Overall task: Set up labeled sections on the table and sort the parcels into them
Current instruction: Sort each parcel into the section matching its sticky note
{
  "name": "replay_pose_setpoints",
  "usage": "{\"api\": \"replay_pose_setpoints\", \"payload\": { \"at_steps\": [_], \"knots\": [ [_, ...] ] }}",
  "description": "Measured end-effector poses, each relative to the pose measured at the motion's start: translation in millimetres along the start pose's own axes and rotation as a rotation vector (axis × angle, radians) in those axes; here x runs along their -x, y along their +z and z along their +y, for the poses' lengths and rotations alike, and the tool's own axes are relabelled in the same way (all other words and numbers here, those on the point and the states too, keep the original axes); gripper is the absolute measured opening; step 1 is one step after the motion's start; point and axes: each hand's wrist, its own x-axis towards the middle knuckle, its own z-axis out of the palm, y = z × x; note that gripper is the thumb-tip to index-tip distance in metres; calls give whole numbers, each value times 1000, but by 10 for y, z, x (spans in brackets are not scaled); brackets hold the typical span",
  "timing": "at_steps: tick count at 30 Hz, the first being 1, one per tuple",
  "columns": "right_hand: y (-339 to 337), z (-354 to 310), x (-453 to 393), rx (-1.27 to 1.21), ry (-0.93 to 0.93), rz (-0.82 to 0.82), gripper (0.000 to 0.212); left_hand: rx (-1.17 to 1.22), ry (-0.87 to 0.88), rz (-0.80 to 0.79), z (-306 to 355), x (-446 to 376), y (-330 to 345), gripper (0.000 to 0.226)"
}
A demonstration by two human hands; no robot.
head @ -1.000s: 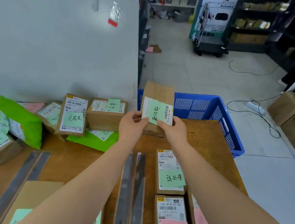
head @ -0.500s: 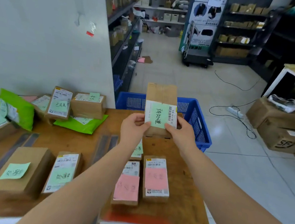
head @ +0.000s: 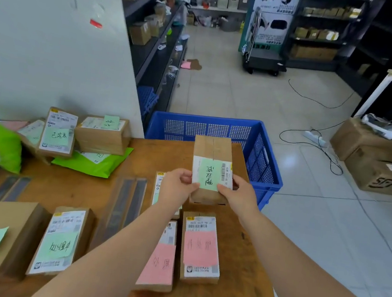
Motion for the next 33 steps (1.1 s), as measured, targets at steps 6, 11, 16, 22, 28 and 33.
{"api": "replay_pose_setpoints", "payload": {
  "at_steps": [6,11,16,22,28,33],
  "knots": [
    [275,242,-442,69,86,-79,40,-125,-67,-58,-319,-501,128,15],
    [450,483,-589,157,201,-144,36,-270,-121,-176,-484,-669,229,9],
    [433,452,-557,311,162,-115,39,-190,-64,-103,-405,-712,103,24],
    [465,-295,-296,551,-187,-79,45,-370,44,-11,-188,-394,-522,36],
    [916,-1165,335,642,-503,-239,54,-715,78,191,-159,438,-1524,35],
    [1459,-1677,957,670,-714,-354,49,-948,-3,284,-402,1154,-2349,37]
  ]
}}
